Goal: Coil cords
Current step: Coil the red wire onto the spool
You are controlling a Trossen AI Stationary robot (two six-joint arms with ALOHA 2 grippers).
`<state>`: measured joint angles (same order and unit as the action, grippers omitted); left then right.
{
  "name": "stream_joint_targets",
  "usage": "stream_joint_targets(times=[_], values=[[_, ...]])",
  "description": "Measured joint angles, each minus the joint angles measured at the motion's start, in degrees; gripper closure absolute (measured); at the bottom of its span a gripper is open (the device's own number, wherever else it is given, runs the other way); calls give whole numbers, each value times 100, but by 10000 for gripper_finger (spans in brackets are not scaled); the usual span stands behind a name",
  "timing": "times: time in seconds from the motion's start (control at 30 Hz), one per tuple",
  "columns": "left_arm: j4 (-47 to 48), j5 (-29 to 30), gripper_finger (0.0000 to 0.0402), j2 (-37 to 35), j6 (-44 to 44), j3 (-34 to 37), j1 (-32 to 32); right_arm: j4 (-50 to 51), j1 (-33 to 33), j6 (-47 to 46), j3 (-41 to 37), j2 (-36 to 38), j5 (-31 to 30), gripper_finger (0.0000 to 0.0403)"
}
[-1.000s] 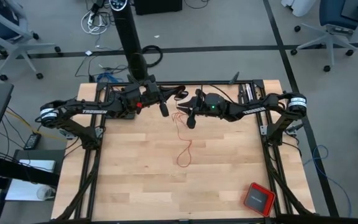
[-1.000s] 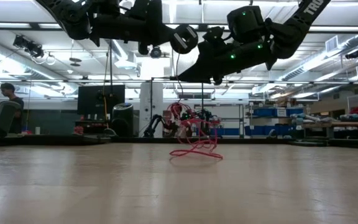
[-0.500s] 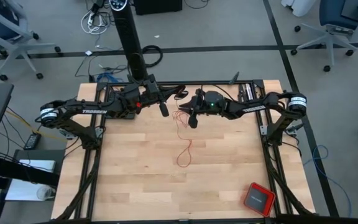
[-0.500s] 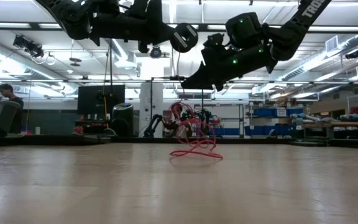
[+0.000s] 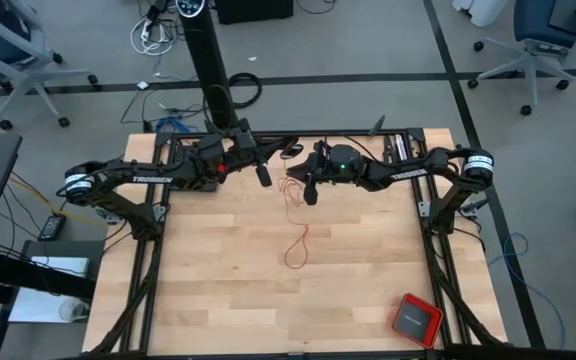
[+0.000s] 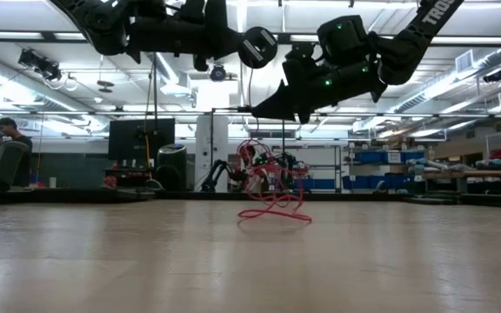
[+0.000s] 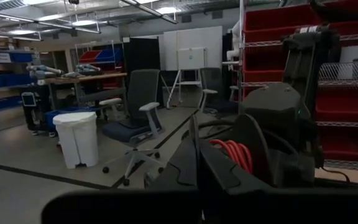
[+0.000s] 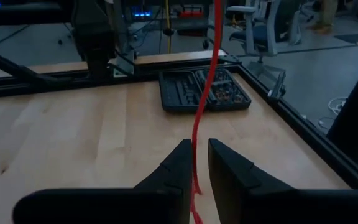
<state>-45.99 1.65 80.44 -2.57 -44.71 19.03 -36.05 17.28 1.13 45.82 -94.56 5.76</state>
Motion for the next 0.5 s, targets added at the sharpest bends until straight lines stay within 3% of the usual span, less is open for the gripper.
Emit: stream_joint_targets(times=[0.5], values=[[-285, 3, 401, 7, 24, 0, -4, -166, -66, 61, 0, 0, -188, 353]])
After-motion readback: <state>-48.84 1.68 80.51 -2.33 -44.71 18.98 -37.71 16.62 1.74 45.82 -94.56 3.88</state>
